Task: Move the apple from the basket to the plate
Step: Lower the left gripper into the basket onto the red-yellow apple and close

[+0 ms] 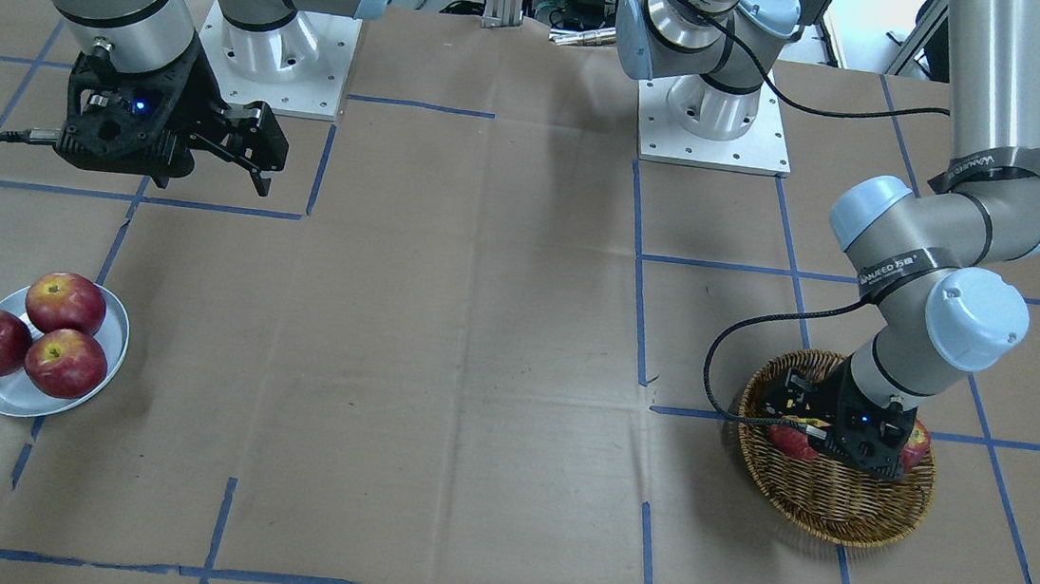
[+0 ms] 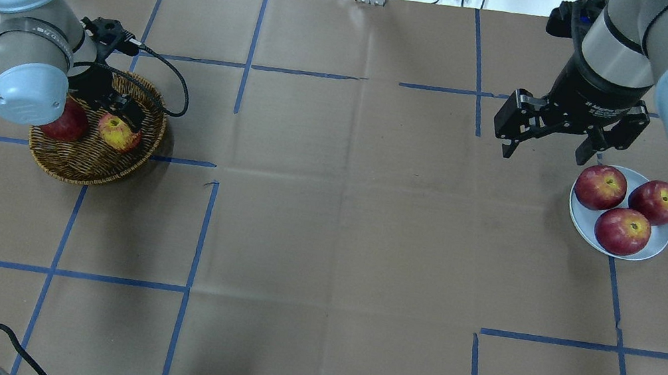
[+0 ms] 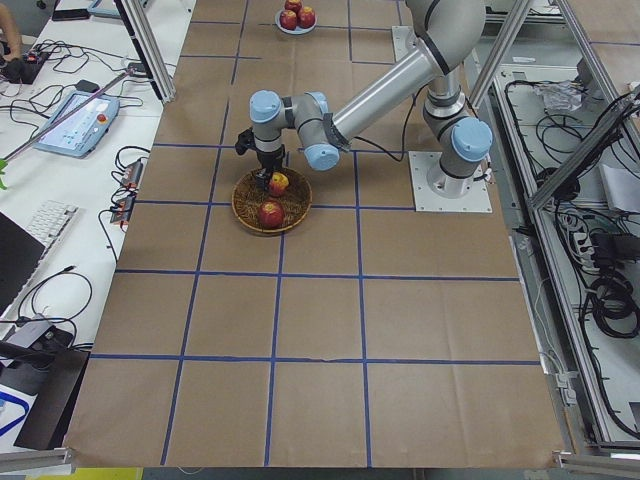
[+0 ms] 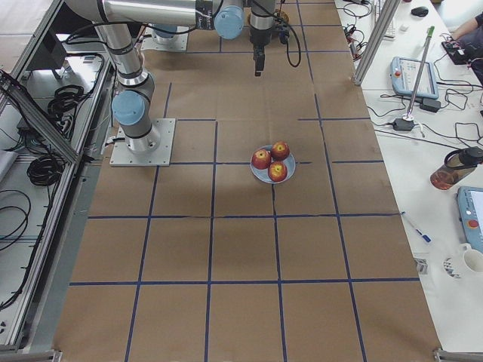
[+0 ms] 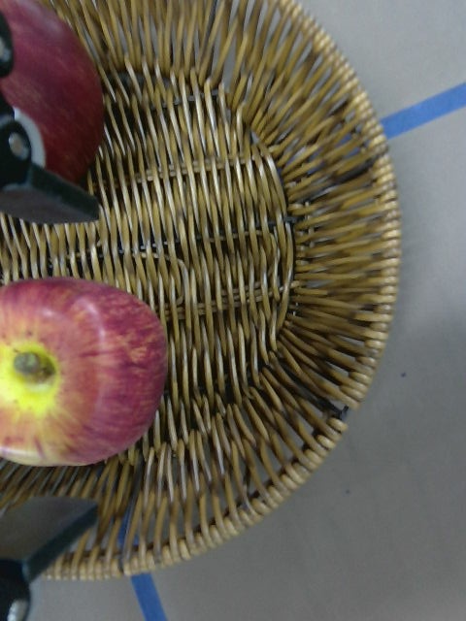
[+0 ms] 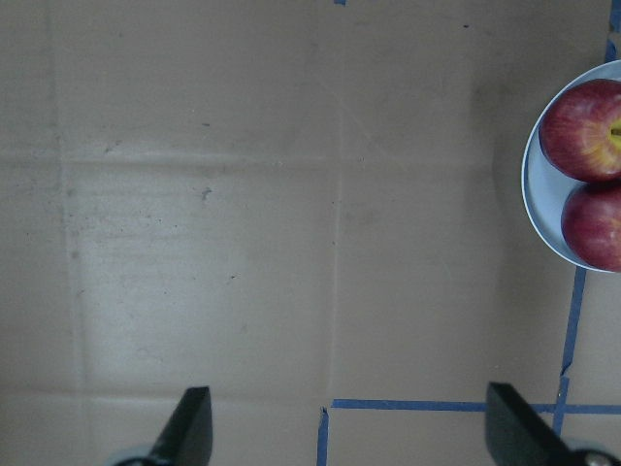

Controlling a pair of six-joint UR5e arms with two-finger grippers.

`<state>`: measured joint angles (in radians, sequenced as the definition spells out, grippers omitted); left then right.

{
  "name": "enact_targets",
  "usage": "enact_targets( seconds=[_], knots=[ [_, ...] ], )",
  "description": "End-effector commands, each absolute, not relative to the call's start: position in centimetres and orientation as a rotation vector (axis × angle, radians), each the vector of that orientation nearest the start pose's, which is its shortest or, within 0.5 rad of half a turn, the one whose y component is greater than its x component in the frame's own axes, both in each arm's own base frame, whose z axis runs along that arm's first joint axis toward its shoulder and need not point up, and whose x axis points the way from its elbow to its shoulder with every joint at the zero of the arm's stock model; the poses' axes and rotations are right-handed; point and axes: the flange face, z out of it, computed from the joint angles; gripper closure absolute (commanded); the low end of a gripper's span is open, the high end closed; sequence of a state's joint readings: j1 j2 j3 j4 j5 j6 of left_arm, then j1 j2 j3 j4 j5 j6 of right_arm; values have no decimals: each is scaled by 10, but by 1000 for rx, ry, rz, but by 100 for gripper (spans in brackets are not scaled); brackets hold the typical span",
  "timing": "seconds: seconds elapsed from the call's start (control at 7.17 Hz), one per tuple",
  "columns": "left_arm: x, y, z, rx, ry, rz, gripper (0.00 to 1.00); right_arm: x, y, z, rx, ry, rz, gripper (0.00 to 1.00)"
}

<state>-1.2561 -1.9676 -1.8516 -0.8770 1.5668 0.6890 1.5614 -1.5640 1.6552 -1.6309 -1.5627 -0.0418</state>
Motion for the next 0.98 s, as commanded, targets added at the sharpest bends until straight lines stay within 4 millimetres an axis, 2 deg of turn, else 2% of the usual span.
enact_targets(
  seconds=[0.0,0.28,0.42,0.56,0.7,0.84],
  knots=[
    [49,-583,192,592,3102,16,11,130,-491,449,-50,3132,48,0],
    [48,-583,187,597,3099,37,41,130,-491,449,-53,3132,48,0],
    [47,-583,192,599,3096,25,48,130,-491,450,-53,3132,45,0],
    [41,-585,209,595,3080,-4,51,130,-491,449,-53,3132,48,0],
    [32,-585,235,533,3080,-44,51,130,-491,449,-53,3132,48,0],
    [-9,-581,264,490,3076,-87,50,130,-491,449,-53,3132,48,0]
  ],
)
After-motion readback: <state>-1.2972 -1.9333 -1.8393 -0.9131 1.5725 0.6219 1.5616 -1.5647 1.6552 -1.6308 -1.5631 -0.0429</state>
